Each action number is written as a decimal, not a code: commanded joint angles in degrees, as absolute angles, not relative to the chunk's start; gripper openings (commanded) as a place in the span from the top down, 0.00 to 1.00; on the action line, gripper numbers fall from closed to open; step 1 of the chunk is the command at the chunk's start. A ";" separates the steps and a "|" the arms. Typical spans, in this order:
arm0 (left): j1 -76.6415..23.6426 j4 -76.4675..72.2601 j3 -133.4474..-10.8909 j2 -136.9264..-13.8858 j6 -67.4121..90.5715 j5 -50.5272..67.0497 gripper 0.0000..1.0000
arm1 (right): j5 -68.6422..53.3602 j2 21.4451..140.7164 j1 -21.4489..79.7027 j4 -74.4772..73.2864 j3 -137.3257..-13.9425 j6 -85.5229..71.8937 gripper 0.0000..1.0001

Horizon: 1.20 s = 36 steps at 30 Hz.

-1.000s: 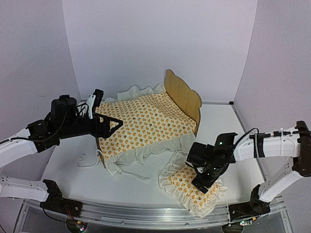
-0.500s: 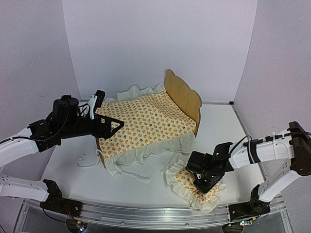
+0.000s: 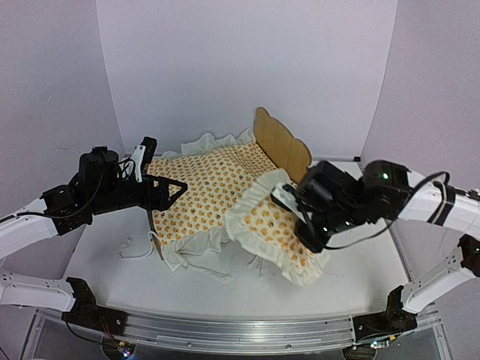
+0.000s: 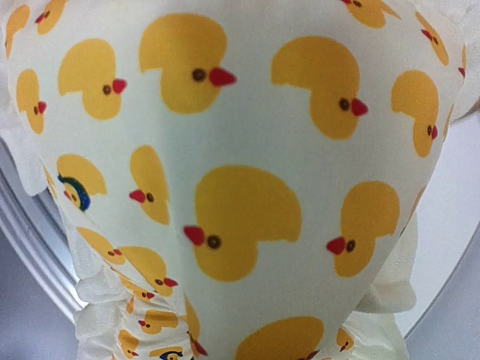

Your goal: Set up the pet bed

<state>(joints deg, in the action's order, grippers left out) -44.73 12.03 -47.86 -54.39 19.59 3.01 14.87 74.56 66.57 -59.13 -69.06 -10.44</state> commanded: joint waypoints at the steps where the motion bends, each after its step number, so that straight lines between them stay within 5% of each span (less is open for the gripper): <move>1: -44.30 11.53 -49.62 -53.01 21.74 1.05 0.15 | 29.87 89.75 65.55 -56.61 -90.93 3.98 1.00; 13: -44.30 12.15 -46.55 -48.32 28.33 2.66 0.16 | 22.29 129.28 50.93 -63.65 -144.18 1.48 1.00; 36: -44.30 12.22 -47.10 -52.36 31.19 6.33 0.16 | 31.64 144.54 39.69 -57.74 -150.39 -6.60 1.00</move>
<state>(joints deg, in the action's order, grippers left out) -44.56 14.00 -45.63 -52.51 30.52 5.50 27.51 143.50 39.88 -61.80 -147.98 -5.10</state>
